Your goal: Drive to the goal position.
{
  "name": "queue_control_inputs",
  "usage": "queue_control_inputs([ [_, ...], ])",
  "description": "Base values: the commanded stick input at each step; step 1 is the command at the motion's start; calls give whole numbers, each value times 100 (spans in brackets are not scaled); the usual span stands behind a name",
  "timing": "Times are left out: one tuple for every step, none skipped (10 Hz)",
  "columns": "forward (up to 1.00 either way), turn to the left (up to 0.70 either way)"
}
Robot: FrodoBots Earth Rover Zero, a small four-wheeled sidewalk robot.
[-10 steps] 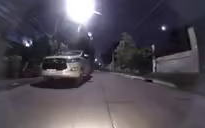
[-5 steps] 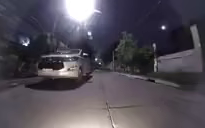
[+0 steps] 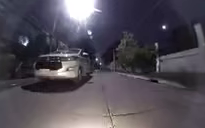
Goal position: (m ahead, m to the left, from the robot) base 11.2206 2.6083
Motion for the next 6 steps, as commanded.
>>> queue_control_inputs([
  [50,0],
  [50,0],
  [50,0],
  [50,0],
  [50,0],
  [50,0],
])
